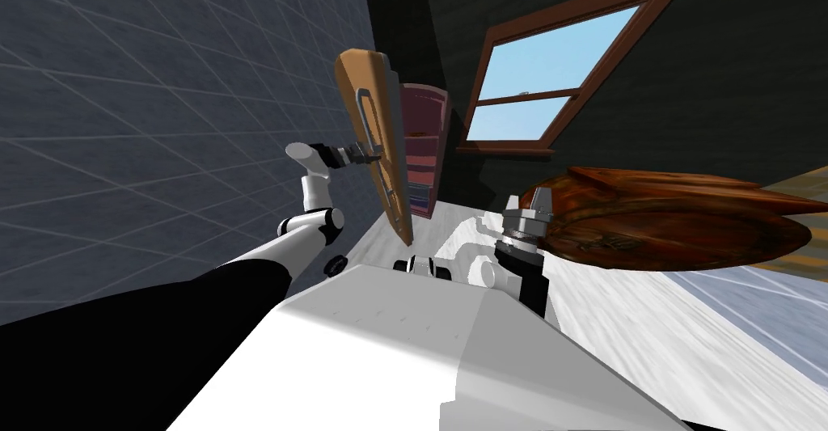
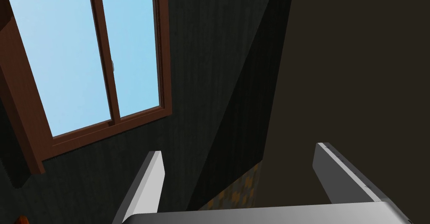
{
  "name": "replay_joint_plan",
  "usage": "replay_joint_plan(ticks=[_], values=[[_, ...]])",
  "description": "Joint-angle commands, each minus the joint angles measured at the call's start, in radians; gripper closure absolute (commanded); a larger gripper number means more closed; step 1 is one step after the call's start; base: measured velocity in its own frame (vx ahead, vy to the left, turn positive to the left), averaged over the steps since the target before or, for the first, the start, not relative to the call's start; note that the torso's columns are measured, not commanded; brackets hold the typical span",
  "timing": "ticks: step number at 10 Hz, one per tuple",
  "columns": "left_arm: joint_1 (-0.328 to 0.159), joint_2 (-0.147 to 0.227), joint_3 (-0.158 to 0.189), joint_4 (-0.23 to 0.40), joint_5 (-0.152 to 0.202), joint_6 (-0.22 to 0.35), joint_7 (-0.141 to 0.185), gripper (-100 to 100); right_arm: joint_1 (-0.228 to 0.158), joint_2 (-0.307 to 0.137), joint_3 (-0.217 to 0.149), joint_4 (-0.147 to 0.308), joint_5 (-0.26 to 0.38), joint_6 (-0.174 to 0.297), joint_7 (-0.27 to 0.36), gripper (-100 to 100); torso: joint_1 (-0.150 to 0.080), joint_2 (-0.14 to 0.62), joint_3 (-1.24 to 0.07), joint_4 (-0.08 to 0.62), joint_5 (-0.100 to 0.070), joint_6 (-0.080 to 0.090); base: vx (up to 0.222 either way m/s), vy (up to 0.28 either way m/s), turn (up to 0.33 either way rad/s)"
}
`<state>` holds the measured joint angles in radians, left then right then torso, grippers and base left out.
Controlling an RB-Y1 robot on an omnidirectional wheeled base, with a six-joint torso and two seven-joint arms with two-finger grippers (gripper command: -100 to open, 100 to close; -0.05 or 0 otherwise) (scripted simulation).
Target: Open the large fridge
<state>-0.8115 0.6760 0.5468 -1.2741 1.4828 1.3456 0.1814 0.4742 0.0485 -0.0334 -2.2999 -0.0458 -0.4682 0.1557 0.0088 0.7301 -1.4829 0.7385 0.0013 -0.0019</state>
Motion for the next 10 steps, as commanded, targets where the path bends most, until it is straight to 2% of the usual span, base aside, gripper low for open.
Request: replay_joint_plan(ticks=[1,2,3,5,7,8,9,10], values=[[-0.002,0.008,0.016,-0.013,0.047,0.043,-0.004,100,0.000,0.000,0.000,0.000,0.000,0.000,0.000,0,-0.003,-0.001,-0.001,-0.001,0.000,0.000,-0.067,0.217,0.025],[0.001,0.007,0.021,-0.023,0.076,0.073,-0.006,100,0.000,0.000,0.000,0.000,0.000,0.000,0.000,0,-0.003,-0.002,-0.001,0.000,-0.001,0.001,-0.065,0.263,0.021],[0.001,0.007,0.021,-0.023,0.076,0.073,-0.006,100,0.000,0.000,0.000,0.000,0.000,0.000,0.000,0,-0.002,0.000,0.000,0.001,-0.001,0.001,-0.036,0.209,0.006],[0.008,0.003,0.030,-0.043,0.134,0.134,-0.010,100,0.000,0.000,0.000,0.000,0.000,0.000,0.000,0,-0.005,-0.001,-0.001,0.000,-0.002,0.002,-0.066,0.248,0.017],[0.009,0.001,0.023,-0.025,0.130,0.141,-0.020,100,0.000,0.000,0.000,0.000,0.000,0.000,0.000,0,-0.006,0.001,0.000,0.001,-0.002,0.002,-0.042,0.154,0.007],[0.015,0.001,0.027,-0.032,0.161,0.178,-0.013,100,0.000,0.000,0.000,0.000,0.000,0.000,0.000,0,-0.015,-0.002,-0.001,-0.001,-0.004,0.004,-0.001,0.164,0.021],[0.018,0.001,0.032,-0.037,0.189,0.206,-0.006,100,0.000,0.000,0.000,0.000,0.000,0.000,0.000,0,-0.011,-0.002,-0.001,-0.001,-0.005,0.004,-0.008,0.271,-0.023],[0.018,0.001,0.032,-0.037,0.189,0.206,-0.006,100,0.000,0.000,0.000,0.000,0.000,0.000,0.000,0,-0.004,0.001,0.001,-0.001,-0.001,0.003,0.004,0.220,-0.022]])
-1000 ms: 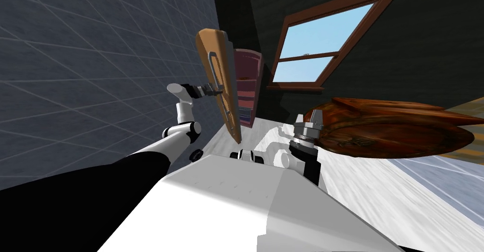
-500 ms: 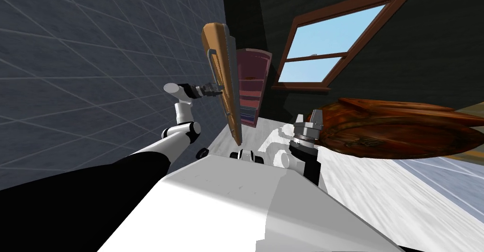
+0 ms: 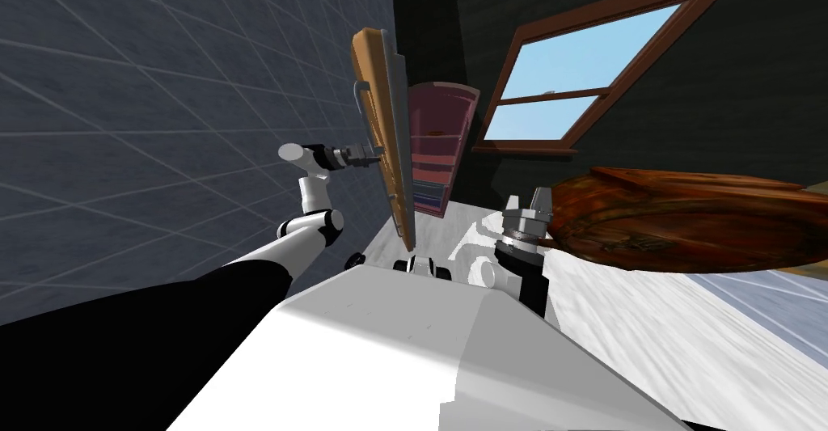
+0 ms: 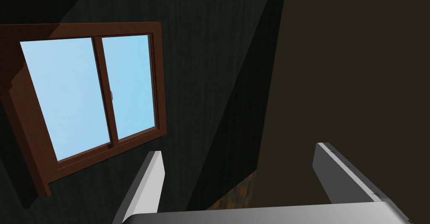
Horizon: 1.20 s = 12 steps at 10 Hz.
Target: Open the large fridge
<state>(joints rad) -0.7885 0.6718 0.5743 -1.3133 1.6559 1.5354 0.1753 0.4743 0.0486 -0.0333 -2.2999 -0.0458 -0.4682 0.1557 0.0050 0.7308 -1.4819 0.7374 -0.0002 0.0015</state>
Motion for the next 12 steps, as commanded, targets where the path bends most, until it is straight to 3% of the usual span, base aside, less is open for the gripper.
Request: replay_joint_plan(ticks=[1,2,3,5,6,8,9,12], values=[[-0.003,0.005,0.009,-0.003,0.045,0.045,0.006,100,0.000,0.000,0.000,0.000,0.000,0.000,0.000,0,-0.001,-0.001,-0.001,0.000,0.001,-0.001,0.052,0.232,0.007],[0.000,0.005,0.014,-0.008,0.073,0.073,0.012,100,0.000,0.000,0.000,0.000,0.000,0.000,0.000,0,0.000,-0.005,-0.004,0.000,0.000,0.000,0.021,0.270,0.002],[0.000,0.005,0.014,-0.008,0.073,0.073,0.012,100,0.000,0.000,0.000,0.000,0.000,0.000,0.000,0,0.000,-0.004,-0.004,0.000,0.000,0.000,0.034,0.245,-0.006],[0.005,0.005,0.024,-0.018,0.130,0.131,0.024,100,0.000,0.000,0.000,0.000,0.000,0.000,0.000,0,-0.001,-0.008,-0.006,-0.002,0.000,0.001,0.060,0.289,-0.004],[0.005,0.005,0.024,-0.018,0.130,0.131,0.024,100,0.000,0.000,0.000,0.000,0.000,0.000,0.000,0,-0.003,-0.008,-0.007,-0.003,0.000,0.002,0.019,0.215,0.002],[0.010,0.005,0.034,-0.028,0.187,0.188,0.037,100,0.000,0.000,0.000,0.000,0.000,0.000,0.000,0,-0.006,-0.008,-0.006,-0.003,-0.002,0.003,0.014,0.244,-0.007],[-0.013,0.028,0.030,-0.021,0.180,0.183,0.065,-100,0.000,0.000,0.000,0.000,0.000,0.000,0.000,0,-0.005,-0.008,-0.006,-0.002,-0.002,0.003,0.038,0.106,0.005],[-0.040,0.053,0.032,-0.023,0.191,0.186,0.105,-100,0.000,0.001,0.001,0.000,0.000,0.000,0.000,0,-0.019,0.001,0.000,0.000,-0.006,0.003,0.009,-0.041,0.017]])
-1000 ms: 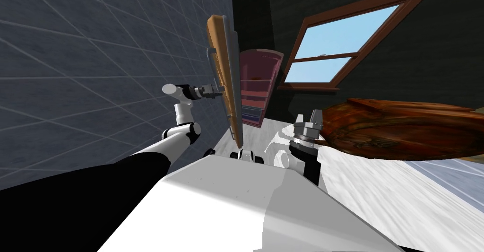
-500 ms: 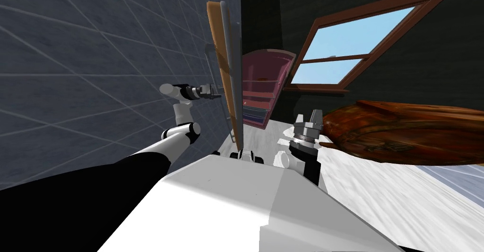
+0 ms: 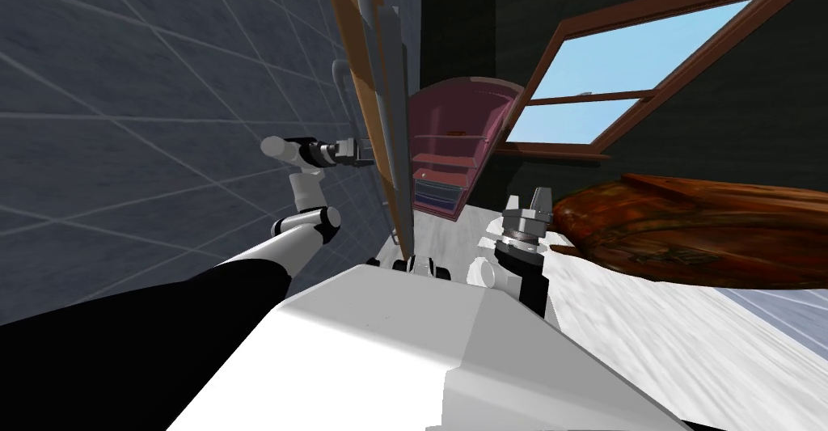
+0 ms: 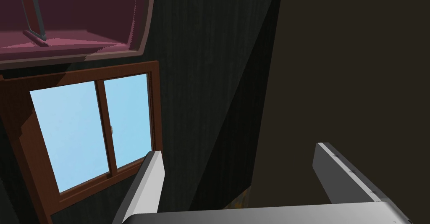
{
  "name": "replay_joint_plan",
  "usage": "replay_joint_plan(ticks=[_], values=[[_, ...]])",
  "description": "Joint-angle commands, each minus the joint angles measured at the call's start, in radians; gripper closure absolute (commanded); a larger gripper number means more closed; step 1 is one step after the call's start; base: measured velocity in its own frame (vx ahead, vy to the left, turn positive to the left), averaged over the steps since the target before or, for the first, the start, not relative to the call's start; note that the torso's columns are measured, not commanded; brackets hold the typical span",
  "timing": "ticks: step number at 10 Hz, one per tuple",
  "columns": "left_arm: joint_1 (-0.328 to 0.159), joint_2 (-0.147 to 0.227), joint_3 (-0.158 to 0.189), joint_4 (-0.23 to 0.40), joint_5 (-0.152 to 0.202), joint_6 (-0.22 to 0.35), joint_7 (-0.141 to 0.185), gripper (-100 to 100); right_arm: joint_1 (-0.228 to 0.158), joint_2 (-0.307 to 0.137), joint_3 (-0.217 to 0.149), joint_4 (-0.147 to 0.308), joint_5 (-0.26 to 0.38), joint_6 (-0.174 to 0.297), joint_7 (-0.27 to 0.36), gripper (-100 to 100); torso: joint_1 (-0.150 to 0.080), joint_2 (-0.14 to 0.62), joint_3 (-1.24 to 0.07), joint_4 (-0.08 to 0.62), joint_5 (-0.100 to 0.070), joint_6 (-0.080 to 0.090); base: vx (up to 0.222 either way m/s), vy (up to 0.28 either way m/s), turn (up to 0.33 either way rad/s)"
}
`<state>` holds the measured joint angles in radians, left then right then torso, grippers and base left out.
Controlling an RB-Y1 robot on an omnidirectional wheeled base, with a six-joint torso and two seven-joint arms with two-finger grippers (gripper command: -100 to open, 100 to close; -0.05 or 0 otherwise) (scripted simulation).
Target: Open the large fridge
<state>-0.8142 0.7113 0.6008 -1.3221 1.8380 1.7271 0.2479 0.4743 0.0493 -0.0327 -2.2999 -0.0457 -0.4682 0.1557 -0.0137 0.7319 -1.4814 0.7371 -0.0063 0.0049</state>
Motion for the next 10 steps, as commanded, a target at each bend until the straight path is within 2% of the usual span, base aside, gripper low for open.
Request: replay_joint_plan(ticks=[1,2,3,4,5,10], values=[[-0.023,0.022,0.007,-0.015,0.012,-0.005,0.046,-100,0.000,0.000,0.000,0.000,0.000,0.000,0.000,0,0.006,0.001,0.001,0.001,0.002,-0.001,0.024,-0.034,0.004],[-0.040,0.039,0.008,-0.016,0.019,-0.003,0.072,-100,0.000,0.000,0.000,0.000,0.000,0.000,0.000,0,0.011,0.001,0.000,0.002,0.003,-0.002,0.032,-0.021,0.003],[-0.049,0.047,0.009,-0.017,0.022,-0.002,0.086,-100,0.000,0.000,0.000,0.000,0.000,0.000,0.000,0,0.014,0.002,0.001,0.001,0.005,-0.003,0.030,-0.011,0.006],[-0.024,0.035,0.013,-0.027,0.023,0.006,0.072,-100,0.000,0.000,0.000,0.000,0.000,0.000,0.000,0,0.015,0.002,0.001,0.001,0.005,-0.003,0.006,-0.005,0.013],[-0.025,0.036,0.013,-0.027,0.024,0.007,0.074,0,0.000,0.000,0.000,0.000,0.000,0.000,0.000,0,0.015,0.002,0.002,0.000,0.006,-0.003,-0.006,-0.001,0.008],[-0.026,0.036,0.014,-0.028,0.025,0.009,0.074,0,0.000,0.000,0.000,0.000,0.000,0.000,0.000,0,0.014,0.004,0.004,0.000,0.006,-0.004,-0.001,0.000,0.001]])
